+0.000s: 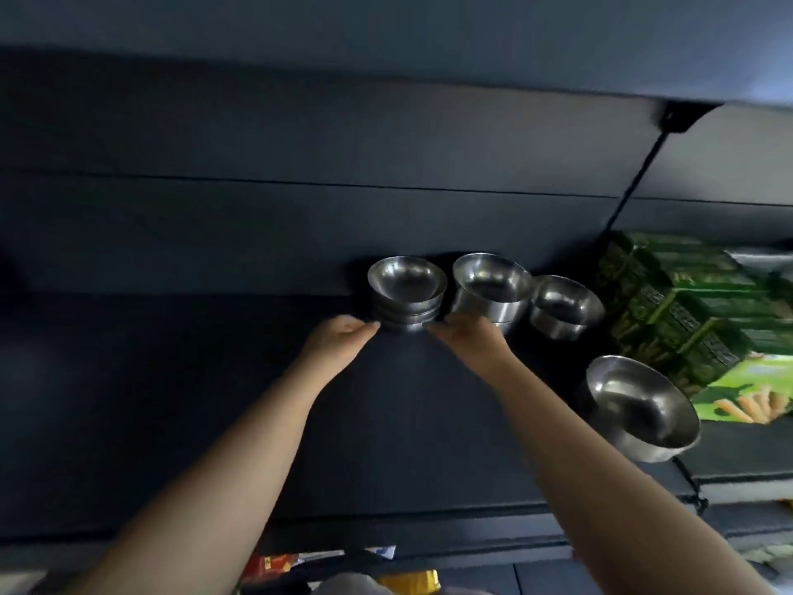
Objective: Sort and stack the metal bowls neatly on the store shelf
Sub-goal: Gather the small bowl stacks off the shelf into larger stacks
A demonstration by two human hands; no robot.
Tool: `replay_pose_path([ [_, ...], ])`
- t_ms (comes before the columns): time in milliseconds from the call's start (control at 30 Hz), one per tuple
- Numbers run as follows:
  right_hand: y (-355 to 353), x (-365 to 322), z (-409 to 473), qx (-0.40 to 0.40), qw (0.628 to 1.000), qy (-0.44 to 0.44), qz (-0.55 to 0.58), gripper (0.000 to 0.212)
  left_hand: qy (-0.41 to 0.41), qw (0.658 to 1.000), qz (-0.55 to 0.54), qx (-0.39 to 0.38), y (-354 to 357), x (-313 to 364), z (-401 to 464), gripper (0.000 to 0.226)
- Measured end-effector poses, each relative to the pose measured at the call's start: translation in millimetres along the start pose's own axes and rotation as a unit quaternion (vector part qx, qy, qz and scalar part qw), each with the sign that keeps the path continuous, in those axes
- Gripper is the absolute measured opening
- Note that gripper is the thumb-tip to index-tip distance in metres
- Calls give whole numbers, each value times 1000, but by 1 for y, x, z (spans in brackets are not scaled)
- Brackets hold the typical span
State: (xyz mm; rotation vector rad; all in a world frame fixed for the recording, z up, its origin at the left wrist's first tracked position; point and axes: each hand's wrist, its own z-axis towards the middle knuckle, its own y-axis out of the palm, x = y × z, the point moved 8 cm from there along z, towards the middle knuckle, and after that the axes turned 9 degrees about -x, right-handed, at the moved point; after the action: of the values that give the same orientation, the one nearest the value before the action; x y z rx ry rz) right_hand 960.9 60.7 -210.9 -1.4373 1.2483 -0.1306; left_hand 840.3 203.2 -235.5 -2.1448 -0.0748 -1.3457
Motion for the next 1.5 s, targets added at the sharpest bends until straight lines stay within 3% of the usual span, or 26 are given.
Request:
replay_pose_path([
  [100, -6, 0, 34, -6, 996, 13, 89, 44, -39, 990, -133, 14, 6, 6, 18, 25],
  [167, -2, 2, 50, -18, 985, 39, 166, 61, -55, 979, -195, 31, 12, 8, 27, 20],
  [233, 3, 4, 61, -27, 976, 57, 210, 70, -73, 965, -249, 39, 18, 7, 32, 40],
  [300, 8, 6, 65, -32, 969, 62, 237, 67, -88, 964, -250, 33, 23, 5, 36, 57],
  [433, 20, 9, 70, -44, 958, 54, 279, 60, -44, 985, -167, -14, 27, 14, 38, 54],
  [567, 32, 7, 71, -36, 949, 44, 310, 62, -61, 981, -183, -31, 35, 5, 35, 76],
  [800, 70, -14, 48, -76, 953, 5, 295, 59, -60, 972, -224, 26, 26, -38, 2, 77],
  [1133, 157, -102, 6, -193, 946, -77, 249, 59, -108, 945, -258, 168, -38, -110, -89, 66],
  [1333, 204, -148, -10, -241, 925, -119, 270, 80, -143, 924, -274, 225, -68, -140, -136, 59],
  [1500, 236, -179, -23, -303, 911, -171, 220, 84, -177, 898, -300, 270, -94, -166, -169, 62],
])
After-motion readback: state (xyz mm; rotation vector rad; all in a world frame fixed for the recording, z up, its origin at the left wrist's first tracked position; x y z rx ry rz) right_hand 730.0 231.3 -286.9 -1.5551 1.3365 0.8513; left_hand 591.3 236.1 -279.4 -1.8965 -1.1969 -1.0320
